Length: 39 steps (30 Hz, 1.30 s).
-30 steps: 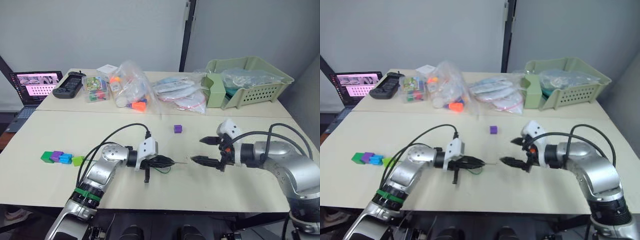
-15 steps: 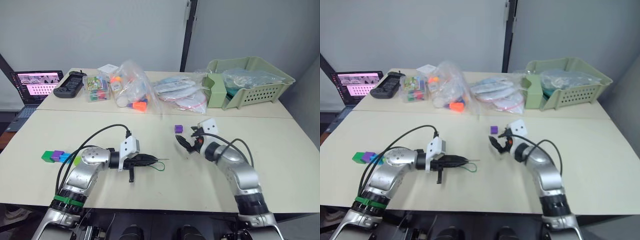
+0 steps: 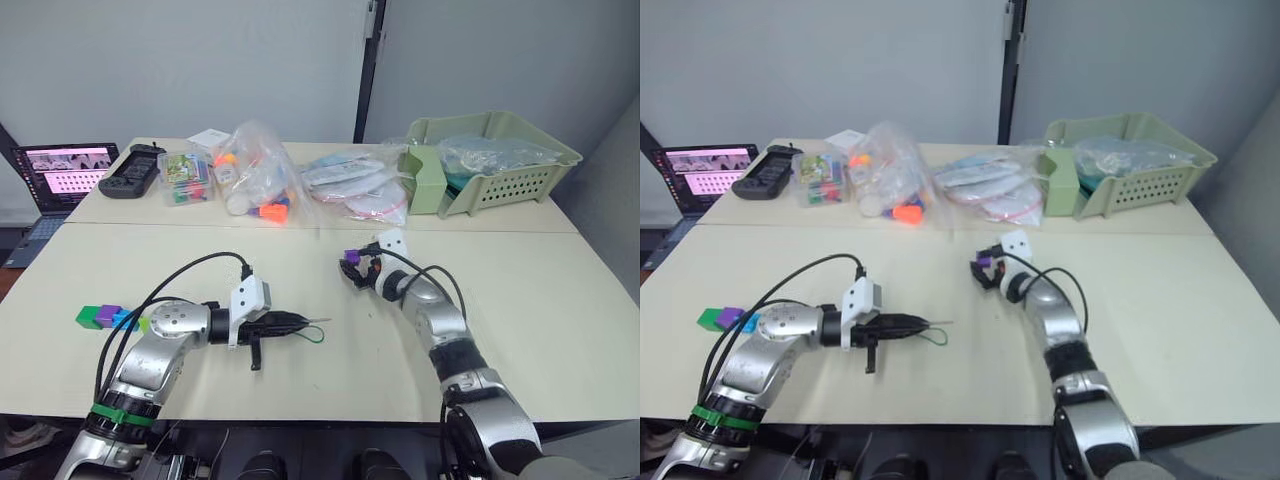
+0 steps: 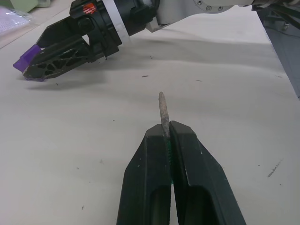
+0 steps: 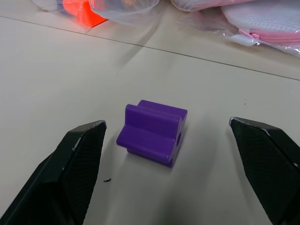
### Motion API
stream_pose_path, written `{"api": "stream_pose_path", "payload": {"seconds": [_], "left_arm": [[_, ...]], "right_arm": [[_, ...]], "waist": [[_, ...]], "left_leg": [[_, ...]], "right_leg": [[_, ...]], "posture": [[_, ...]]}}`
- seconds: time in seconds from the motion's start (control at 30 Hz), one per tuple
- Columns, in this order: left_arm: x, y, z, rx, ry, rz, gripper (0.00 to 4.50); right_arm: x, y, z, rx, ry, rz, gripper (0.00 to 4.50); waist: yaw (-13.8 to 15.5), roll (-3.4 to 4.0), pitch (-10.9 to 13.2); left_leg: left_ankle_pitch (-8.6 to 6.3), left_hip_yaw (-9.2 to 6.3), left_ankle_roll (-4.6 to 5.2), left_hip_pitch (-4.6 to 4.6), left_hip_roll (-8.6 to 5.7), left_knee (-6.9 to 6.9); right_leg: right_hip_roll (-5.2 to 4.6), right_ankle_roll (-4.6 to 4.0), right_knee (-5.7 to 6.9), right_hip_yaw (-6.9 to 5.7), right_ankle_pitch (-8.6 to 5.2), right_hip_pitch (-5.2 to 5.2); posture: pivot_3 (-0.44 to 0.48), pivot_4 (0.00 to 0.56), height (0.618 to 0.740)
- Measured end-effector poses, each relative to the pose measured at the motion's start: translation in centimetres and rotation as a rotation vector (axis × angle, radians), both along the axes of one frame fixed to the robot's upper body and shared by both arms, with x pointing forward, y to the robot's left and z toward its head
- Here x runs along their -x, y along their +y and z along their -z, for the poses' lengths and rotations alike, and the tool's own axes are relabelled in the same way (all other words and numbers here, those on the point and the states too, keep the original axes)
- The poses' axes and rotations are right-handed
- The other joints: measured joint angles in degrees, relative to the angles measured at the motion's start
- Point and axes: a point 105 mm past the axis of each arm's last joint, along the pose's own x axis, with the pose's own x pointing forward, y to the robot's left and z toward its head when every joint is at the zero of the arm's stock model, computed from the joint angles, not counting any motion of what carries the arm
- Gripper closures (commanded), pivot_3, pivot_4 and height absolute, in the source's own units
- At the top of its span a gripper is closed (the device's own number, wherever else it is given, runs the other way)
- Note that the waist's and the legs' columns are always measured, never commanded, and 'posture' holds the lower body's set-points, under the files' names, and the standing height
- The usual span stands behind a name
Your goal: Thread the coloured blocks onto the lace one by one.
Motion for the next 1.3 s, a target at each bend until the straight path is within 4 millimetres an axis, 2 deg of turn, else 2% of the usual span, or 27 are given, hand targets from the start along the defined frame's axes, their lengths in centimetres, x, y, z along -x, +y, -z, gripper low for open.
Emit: {"api": "stream_pose_path", "payload": {"seconds": [0.07, 0.1, 0.23, 0.37, 0.4, 0.57, 0.7, 0.83, 0.9, 1.0, 1.07, 1.2, 1.3], "left_arm": [[0.0, 0.0, -0.1, 0.0, -0.003, -0.002, 4.5], [0.0, 0.0, -0.1, 0.0, -0.005, -0.002, 4.5], [0.0, 0.0, -0.1, 0.0, -0.007, -0.001, 4.5], [0.0, -0.1, -0.2, 0.001, -0.01, 0.003, 4.5], [-0.1, -0.1, -0.2, 0.001, -0.01, 0.003, 4.5], [-0.4, -0.6, -0.2, 0.016, -0.004, 0.021, 4.5], [-0.8, -2.1, -0.8, 0.044, -0.025, 0.077, 4.5], [-0.8, -3.5, -0.5, 0.064, -0.006, 0.128, 4.5], [-0.7, -4.3, -0.5, 0.074, -0.007, 0.166, 4.5], [-1.0, -5.0, -0.3, 0.081, 0.008, 0.203, 4.5], [-1.1, -5.2, 0.0, 0.07, 0.016, 0.218, 4.5], [-1.1, -6.1, 0.4, 0.063, 0.03, 0.282, 4.5], [-1.2, -6.1, 0.7, 0.044, 0.037, 0.302, 4.5]], "right_arm": [[-0.3, -0.2, 0.3, -0.01, 0.009, 0.025, 0.06], [-0.5, -0.5, 0.5, -0.011, 0.013, 0.038, 0.57], [-0.5, -0.7, 0.8, -0.025, 0.013, 0.051, 1.93], [-0.4, -0.5, 0.7, -0.035, 0.008, 0.036, 3.2], [-0.4, -0.5, 0.6, -0.038, 0.006, 0.035, 3.33], [0.6, -1.2, 0.6, -0.038, -0.025, 0.026, 3.33], [2.9, -3.1, 0.9, -0.017, -0.037, 0.048, 3.33], [5.8, -4.2, 1.2, -0.02, -0.015, 0.072, 3.33], [8.1, -4.8, 1.0, -0.02, -0.02, 0.09, 3.33], [11.8, -5.7, 2.0, -0.022, 0.03, 0.147, 3.33], [13.4, -5.8, 2.6, -0.032, 0.075, 0.175, 3.33], [15.8, -5.6, 2.2, -0.012, 0.089, 0.201, 3.33], [16.6, -5.7, 2.8, -0.01, 0.123, 0.232, 3.33]], "waist": [[-0.1, 0.0, 0.0], [-0.1, 0.0, 0.0], [-0.3, 0.01, 0.0], [-0.3, 0.01, 0.0], [-0.3, 0.01, 0.0], [0.0, 0.01, 0.0], [0.3, 0.02, 0.0], [-0.1, 0.03, 0.0], [0.1, 0.05, 0.0], [0.4, 0.06, 0.0], [0.2, 0.05, 0.0], [0.2, 0.06, 0.0], [0.2, 0.06, 0.0]], "left_leg": [[0.0, -0.01, 0.0, -0.01, -0.01, -0.01], [0.0, -0.01, 0.0, -0.01, 0.0, -0.01], [0.0, -0.01, 0.0, 0.0, 0.0, -0.04], [0.0, -0.02, 0.0, 0.0, 0.01, -0.05], [0.0, -0.02, 0.0, 0.0, 0.0, -0.05], [0.0, -0.03, 0.0, -0.02, -0.02, -0.03], [0.0, -0.04, 0.0, -0.06, -0.04, -0.04], [0.0, -0.04, 0.0, -0.04, -0.02, -0.03], [0.0, -0.07, 0.0, -0.03, -0.01, -0.04], [0.0, -0.06, 0.0, -0.08, -0.04, -0.01], [0.0, -0.02, 0.0, -0.06, -0.02, 0.04], [0.04, -0.01, 0.01, -0.05, 0.0, 0.04], [0.04, 0.01, 0.01, -0.07, -0.01, 0.04]], "right_leg": [[-0.02, 0.0, -0.01, 0.0, 0.0, 0.0], [-0.02, 0.0, -0.01, 0.0, 0.0, 0.0], [-0.02, -0.01, 0.0, 0.01, 0.0, -0.02], [-0.02, -0.01, 0.0, 0.0, 0.01, -0.02], [-0.02, -0.01, 0.0, 0.0, 0.01, -0.02], [-0.04, -0.01, -0.01, 0.0, 0.01, -0.01], [-0.05, -0.01, -0.03, 0.0, 0.01, -0.02], [-0.01, 0.0, -0.03, 0.03, 0.0, -0.03], [0.03, 0.0, -0.03, -0.01, -0.01, 0.0], [0.01, 0.02, -0.11, 0.0, -0.02, 0.02], [0.02, 0.04, -0.2, 0.03, -0.03, 0.04], [0.07, 0.06, -0.37, 0.04, -0.05, 0.1], [0.07, 0.06, -0.41, 0.06, -0.05, 0.1]], "posture": [[0.0, 0.15, 0.733], [0.0, 0.15, 0.733], [0.0, 0.15, 0.733], [0.0, 0.15, 0.733], [0.0, 0.15, 0.733], [0.0, 0.15, 0.733], [0.0, 0.15, 0.733], [0.0, 0.15, 0.733], [0.0, 0.15, 0.733], [0.0, 0.15, 0.733], [0.0, 0.15, 0.733], [0.0, 0.15, 0.733], [0.0, 0.15, 0.733]]}}
